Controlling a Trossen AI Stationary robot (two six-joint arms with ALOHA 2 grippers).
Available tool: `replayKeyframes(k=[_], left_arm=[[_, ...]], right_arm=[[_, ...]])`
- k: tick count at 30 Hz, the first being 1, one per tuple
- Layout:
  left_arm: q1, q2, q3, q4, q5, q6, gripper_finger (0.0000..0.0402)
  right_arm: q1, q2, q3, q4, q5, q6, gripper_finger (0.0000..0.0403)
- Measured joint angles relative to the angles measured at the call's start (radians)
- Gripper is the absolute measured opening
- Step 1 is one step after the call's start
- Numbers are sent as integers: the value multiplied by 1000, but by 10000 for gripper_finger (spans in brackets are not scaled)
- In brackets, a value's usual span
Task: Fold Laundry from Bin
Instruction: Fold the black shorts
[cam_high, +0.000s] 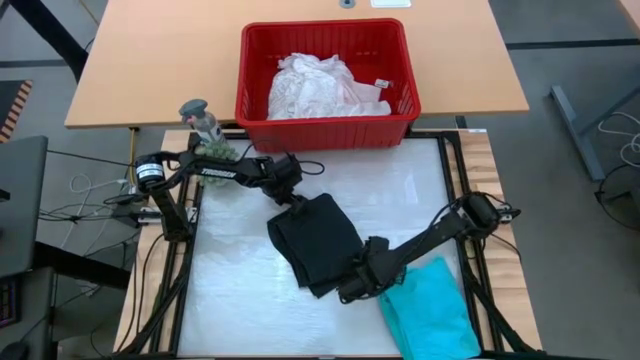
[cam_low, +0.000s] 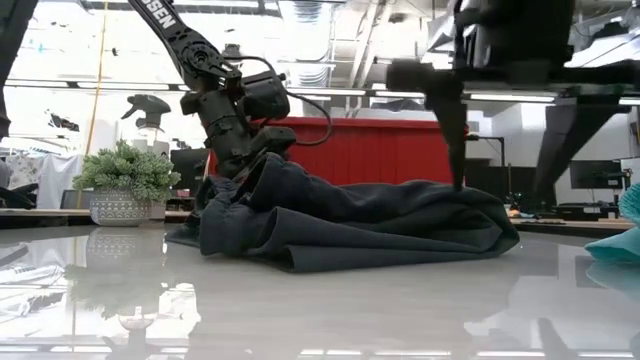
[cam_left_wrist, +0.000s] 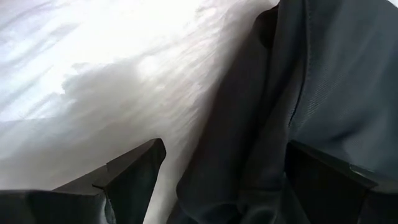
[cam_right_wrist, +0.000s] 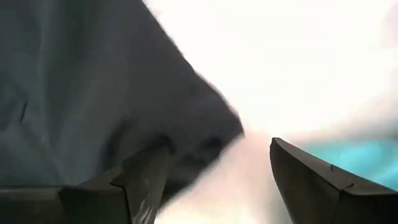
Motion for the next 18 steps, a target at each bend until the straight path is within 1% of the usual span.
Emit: replayKeyframes(k=[3, 5, 7, 10, 15, 16, 18], left_arm=[[16, -4, -2, -15, 70, -2, 325], [19, -5, -3, -24, 95, -3, 325], [24, -10, -3, -46, 114, -3, 325], [25, -11, -3, -69, 122, 9, 325], [17, -13, -3, -84, 128, 7, 325], [15, -13, -3, -83, 127, 6, 325], [15, -13, -2, -82, 128, 5, 325]], right_arm=[[-40, 0, -45, 15, -19, -78, 301], [-66, 0, -80, 27, -45, -133, 301], [-91, 0, -114, 45, -46, -179, 301], [-147, 0, -151, 59, -49, -251, 301], [-285, -4, -159, 57, -29, -468, 301], [-314, -13, -159, 61, -31, -512, 301], [-367, -37, -159, 80, -68, -608, 302]])
